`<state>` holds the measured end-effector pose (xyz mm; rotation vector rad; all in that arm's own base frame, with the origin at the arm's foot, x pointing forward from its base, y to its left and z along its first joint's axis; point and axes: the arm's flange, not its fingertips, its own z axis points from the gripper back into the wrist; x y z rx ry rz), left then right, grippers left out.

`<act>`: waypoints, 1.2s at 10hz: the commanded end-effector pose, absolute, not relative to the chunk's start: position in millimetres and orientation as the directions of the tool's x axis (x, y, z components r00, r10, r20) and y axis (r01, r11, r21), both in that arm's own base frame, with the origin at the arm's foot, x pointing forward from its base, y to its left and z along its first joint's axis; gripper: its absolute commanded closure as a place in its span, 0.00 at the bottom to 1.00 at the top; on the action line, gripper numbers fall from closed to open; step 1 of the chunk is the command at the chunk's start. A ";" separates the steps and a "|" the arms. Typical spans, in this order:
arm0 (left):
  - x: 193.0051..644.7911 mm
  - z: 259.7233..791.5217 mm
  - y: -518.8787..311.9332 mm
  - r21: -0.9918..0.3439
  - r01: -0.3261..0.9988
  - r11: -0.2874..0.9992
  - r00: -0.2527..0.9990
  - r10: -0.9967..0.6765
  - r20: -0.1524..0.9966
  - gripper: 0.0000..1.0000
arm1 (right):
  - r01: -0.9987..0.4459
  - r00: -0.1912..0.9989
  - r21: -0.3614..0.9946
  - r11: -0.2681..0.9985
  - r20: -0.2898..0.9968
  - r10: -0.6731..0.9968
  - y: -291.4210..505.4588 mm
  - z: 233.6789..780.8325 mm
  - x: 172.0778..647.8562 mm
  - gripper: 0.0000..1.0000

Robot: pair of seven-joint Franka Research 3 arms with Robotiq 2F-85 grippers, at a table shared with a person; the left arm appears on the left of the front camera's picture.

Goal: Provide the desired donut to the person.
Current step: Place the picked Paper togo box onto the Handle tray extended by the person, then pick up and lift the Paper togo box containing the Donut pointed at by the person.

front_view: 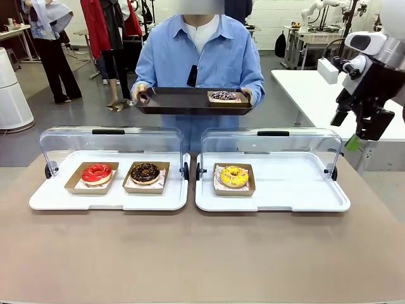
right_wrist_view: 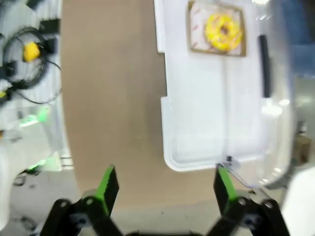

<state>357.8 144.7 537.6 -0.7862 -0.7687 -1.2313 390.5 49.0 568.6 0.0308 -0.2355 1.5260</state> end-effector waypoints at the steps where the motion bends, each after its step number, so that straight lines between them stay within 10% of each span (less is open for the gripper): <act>1: 357.7 537.7 145.7 -0.076 0.986 0.149 0.140 -0.486 0.863 0.00 | -0.994 0.032 -0.100 0.052 0.196 0.980 46.4 567.8 384.9 0.00; 12: 357.7 537.7 145.7 -0.076 0.986 0.149 0.140 -0.486 0.863 0.00 | -0.994 0.032 -0.100 0.052 0.196 0.980 46.4 567.8 384.9 0.00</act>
